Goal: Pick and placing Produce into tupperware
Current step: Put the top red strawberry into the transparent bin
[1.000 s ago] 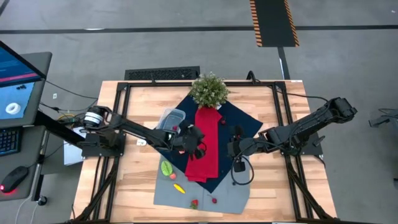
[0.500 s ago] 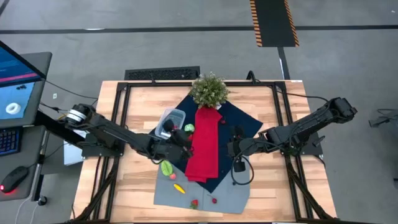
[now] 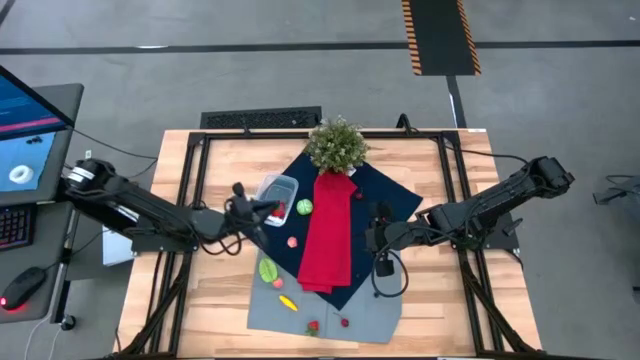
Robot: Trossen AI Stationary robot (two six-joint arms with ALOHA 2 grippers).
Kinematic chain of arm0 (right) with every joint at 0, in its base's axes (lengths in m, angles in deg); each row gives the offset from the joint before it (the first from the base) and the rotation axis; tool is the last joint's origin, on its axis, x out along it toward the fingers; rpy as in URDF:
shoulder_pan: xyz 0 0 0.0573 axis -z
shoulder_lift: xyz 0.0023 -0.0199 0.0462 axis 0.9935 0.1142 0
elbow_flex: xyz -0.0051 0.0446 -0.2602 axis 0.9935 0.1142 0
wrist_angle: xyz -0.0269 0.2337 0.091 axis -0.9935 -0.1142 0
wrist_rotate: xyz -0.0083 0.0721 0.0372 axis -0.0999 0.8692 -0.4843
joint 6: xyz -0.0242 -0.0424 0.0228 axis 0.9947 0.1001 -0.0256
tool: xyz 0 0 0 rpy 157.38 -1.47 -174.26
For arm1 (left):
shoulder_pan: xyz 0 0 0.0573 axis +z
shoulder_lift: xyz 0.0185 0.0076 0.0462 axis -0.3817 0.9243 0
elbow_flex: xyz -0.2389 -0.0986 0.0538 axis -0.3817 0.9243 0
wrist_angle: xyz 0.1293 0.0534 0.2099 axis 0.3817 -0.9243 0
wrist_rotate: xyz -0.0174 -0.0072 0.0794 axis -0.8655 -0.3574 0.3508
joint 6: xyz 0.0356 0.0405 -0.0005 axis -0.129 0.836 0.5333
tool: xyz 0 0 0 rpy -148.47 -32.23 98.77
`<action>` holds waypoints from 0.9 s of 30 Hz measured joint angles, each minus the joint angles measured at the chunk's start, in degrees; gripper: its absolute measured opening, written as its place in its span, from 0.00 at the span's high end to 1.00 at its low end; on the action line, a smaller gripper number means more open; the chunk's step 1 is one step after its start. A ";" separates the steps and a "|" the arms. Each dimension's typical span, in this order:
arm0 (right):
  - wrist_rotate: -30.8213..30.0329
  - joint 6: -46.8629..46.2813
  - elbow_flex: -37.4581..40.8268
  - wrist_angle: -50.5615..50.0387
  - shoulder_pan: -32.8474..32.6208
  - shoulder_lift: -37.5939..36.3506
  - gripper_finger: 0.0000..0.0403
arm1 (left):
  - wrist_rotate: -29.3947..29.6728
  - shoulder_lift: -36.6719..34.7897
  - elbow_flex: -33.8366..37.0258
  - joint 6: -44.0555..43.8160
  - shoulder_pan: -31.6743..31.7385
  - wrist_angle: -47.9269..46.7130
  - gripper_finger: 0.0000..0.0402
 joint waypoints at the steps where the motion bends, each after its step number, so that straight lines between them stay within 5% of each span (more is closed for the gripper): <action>1: 0.00 0.01 0.00 0.09 0.00 0.00 0.66 | 0.65 -1.02 0.71 -1.00 0.13 0.02 1.00; 6: 0.00 0.04 0.00 0.19 0.00 0.00 0.66 | 3.45 -2.55 2.56 -1.55 0.79 -0.51 1.00; 27: 0.00 0.46 0.00 0.61 0.00 0.00 0.66 | -9.53 -2.12 2.55 -21.47 19.14 -19.12 1.00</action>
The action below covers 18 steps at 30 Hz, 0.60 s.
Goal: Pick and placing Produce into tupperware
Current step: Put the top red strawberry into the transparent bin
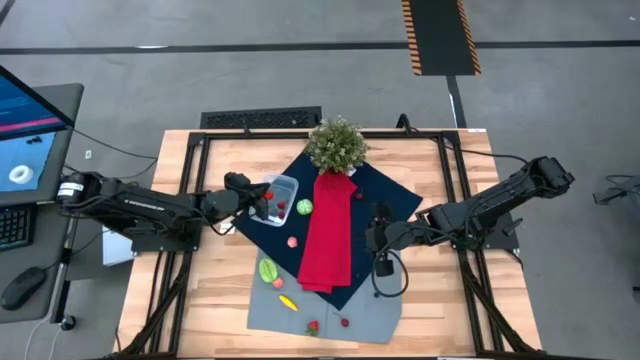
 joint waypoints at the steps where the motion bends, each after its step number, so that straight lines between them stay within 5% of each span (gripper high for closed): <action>1: 0.00 0.02 0.00 -0.02 0.00 0.00 0.66 | -1.02 0.27 0.00 -0.29 0.22 0.17 1.00; 5: -0.02 0.06 0.00 0.34 0.07 0.00 0.66 | -5.75 0.39 -0.02 -2.18 1.34 -0.20 1.00; 18: -0.02 0.17 0.00 0.42 0.11 0.00 0.66 | -7.33 0.38 -0.02 -6.82 2.32 -5.34 1.00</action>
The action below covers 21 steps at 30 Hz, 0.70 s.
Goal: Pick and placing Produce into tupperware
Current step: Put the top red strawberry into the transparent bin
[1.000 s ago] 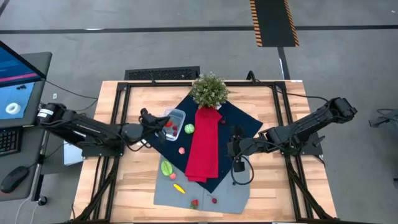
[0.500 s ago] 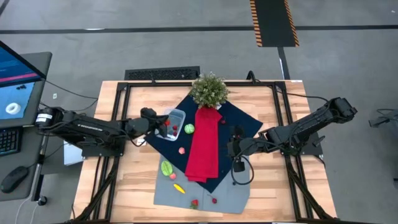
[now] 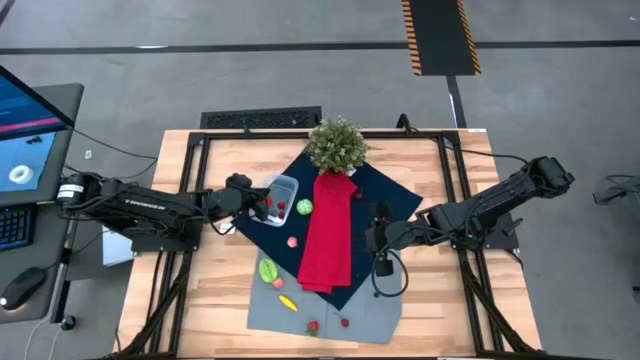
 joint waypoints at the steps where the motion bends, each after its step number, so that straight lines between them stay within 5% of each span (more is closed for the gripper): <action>1: 0.00 0.00 0.00 0.00 0.00 0.00 0.66 | -0.54 0.00 0.00 -0.28 0.00 -0.32 1.00; 21: 0.00 -0.02 0.00 0.00 0.00 0.00 0.66 | -3.01 0.00 0.00 -2.26 0.00 -1.59 1.00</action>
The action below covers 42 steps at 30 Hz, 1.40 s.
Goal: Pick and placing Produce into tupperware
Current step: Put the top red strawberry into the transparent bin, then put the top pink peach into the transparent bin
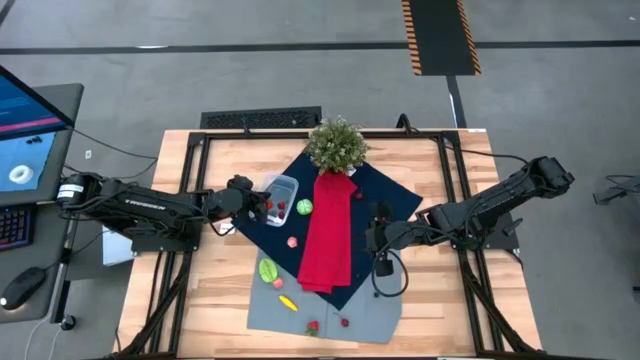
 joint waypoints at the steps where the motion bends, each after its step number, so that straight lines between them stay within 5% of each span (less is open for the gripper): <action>1: 0.00 0.00 0.00 0.00 0.00 0.00 0.66 | 0.00 0.00 0.00 -0.09 0.00 -0.01 0.99; 23: 0.00 0.00 0.00 -0.01 0.00 0.00 0.66 | -0.24 0.00 0.00 1.41 -0.93 5.73 0.86; 34: 0.00 0.87 0.00 -0.02 0.00 0.00 0.66 | -4.18 -0.02 -1.15 9.07 -8.73 17.86 0.86; 42: 0.00 0.87 0.02 -0.02 0.00 0.00 0.66 | 1.94 -0.02 -1.81 11.06 -14.96 17.72 0.77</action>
